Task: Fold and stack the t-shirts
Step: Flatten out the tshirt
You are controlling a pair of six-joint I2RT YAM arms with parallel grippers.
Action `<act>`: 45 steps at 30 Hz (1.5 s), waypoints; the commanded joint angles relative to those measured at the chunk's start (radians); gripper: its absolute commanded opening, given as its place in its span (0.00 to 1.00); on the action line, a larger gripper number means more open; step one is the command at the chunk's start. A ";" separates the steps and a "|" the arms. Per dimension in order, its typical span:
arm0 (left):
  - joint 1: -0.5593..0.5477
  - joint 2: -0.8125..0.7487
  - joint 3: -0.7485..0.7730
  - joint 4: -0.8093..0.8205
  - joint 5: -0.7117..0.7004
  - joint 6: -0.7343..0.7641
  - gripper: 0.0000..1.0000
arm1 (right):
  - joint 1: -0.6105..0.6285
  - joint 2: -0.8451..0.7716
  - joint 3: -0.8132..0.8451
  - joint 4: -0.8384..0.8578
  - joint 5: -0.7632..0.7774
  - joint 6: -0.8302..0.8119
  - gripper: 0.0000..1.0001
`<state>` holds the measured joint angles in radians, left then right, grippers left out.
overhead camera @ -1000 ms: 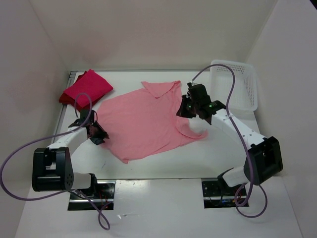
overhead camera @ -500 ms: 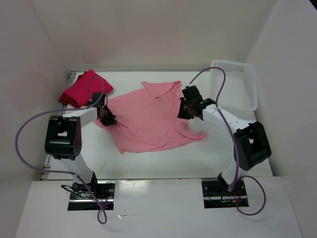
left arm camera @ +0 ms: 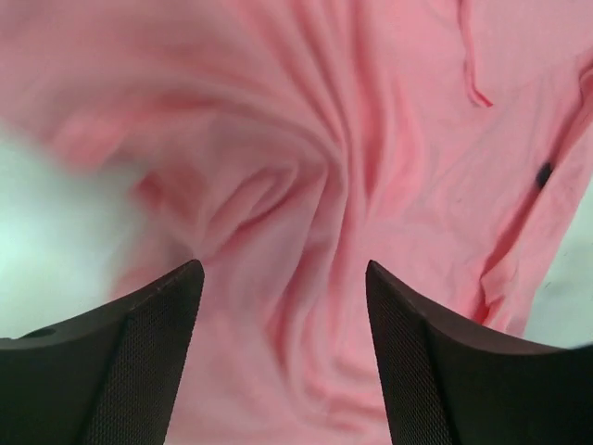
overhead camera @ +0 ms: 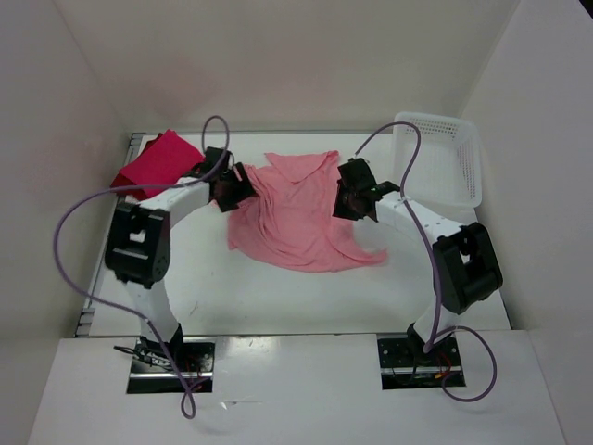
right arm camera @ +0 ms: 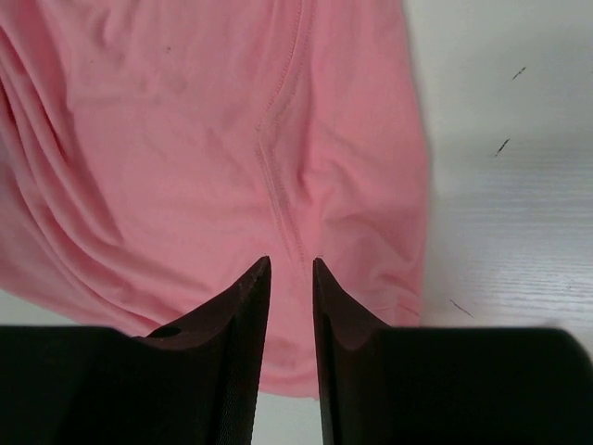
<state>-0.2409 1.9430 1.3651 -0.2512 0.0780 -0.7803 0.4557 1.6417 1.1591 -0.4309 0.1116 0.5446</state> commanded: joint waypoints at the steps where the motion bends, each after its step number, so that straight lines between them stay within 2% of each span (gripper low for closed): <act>1: 0.103 -0.275 -0.147 -0.008 -0.085 0.016 0.78 | 0.008 -0.054 0.005 0.041 -0.015 0.000 0.31; 2: 0.103 -0.326 -0.247 -0.008 -0.099 0.016 0.74 | 0.008 -0.069 -0.008 0.052 -0.027 0.000 0.31; 4: 0.127 -0.461 -0.355 -0.008 -0.099 -0.043 0.63 | 0.017 -0.078 -0.018 0.052 -0.046 0.000 0.31; 5: 0.136 -0.498 -0.406 -0.008 -0.099 -0.069 0.50 | 0.017 -0.079 -0.028 0.052 -0.058 0.000 0.31; 6: 0.150 -0.559 -0.510 0.012 -0.099 -0.123 0.44 | 0.017 -0.092 -0.029 0.061 -0.058 0.009 0.29; 8: 0.193 -0.602 -0.607 0.050 -0.041 -0.161 0.40 | 0.017 -0.103 -0.039 0.061 -0.069 0.009 0.26; 10: 0.204 -0.602 -0.668 0.114 0.023 -0.171 0.47 | 0.026 -0.114 -0.039 0.061 -0.079 0.009 0.25; 13: 0.204 -0.535 -0.669 0.168 0.091 -0.151 0.61 | 0.026 -0.123 -0.048 0.061 -0.090 0.009 0.25; 15: 0.195 -0.468 -0.624 0.168 0.118 -0.134 0.62 | 0.026 -0.134 -0.058 0.061 -0.101 0.009 0.25; 20: 0.172 -0.437 -0.643 0.216 0.130 -0.120 0.62 | 0.035 -0.155 -0.087 0.072 -0.110 0.018 0.25; 22: 0.141 -0.409 -0.630 0.231 0.140 -0.129 0.55 | 0.044 -0.155 -0.096 0.081 -0.110 0.028 0.25; 24: 0.094 -0.359 -0.604 0.211 0.126 -0.129 0.42 | 0.044 -0.155 -0.096 0.081 -0.119 0.028 0.25; 25: 0.085 -0.348 -0.591 0.198 0.126 -0.129 0.21 | 0.044 -0.155 -0.096 0.081 -0.119 0.028 0.25; 27: 0.075 -0.348 -0.546 0.129 0.091 -0.110 0.08 | 0.044 -0.155 -0.096 0.081 -0.119 0.028 0.25; 28: 0.075 -0.387 -0.519 0.027 0.059 -0.091 0.01 | 0.044 -0.155 -0.096 0.081 -0.119 0.028 0.25; 30: 0.075 -0.426 -0.394 -0.102 -0.044 0.010 0.00 | 0.044 -0.146 -0.087 0.081 -0.119 0.028 0.25; 31: 0.075 -0.438 -0.333 -0.250 -0.076 0.050 0.00 | 0.044 -0.146 -0.087 0.081 -0.119 0.028 0.26; 33: 0.075 -0.438 -0.202 -0.395 -0.121 0.169 0.00 | 0.044 -0.125 -0.076 0.081 -0.119 0.028 0.29; 34: 0.054 -0.412 -0.079 -0.519 -0.163 0.202 0.02 | 0.044 -0.115 -0.067 0.070 -0.119 0.028 0.32; 36: 0.017 -0.377 -0.008 -0.615 -0.216 0.243 0.22 | 0.044 -0.089 -0.067 0.070 -0.119 0.028 0.34; 37: -0.003 -0.366 -0.008 -0.638 -0.257 0.266 0.57 | 0.044 -0.089 -0.067 0.070 -0.119 0.028 0.36; 38: -0.017 -0.366 -0.058 -0.651 -0.276 0.266 0.75 | 0.044 -0.077 -0.067 0.070 -0.130 0.028 0.40; 40: -0.017 -0.389 -0.138 -0.630 -0.320 0.266 0.99 | 0.044 -0.066 -0.067 0.061 -0.130 0.028 0.41; 41: -0.017 -0.406 -0.197 -0.619 -0.320 0.256 1.00 | 0.044 -0.066 -0.067 0.061 -0.130 0.028 0.41; 45: 0.015 -0.478 -0.257 -0.530 -0.311 0.234 1.00 | 0.044 -0.034 -0.047 0.040 -0.119 0.018 0.41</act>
<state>-0.2554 1.5211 1.1233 -0.7731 -0.1837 -0.5629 0.4889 1.5764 1.0733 -0.3977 -0.0162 0.5713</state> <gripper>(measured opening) 1.000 0.406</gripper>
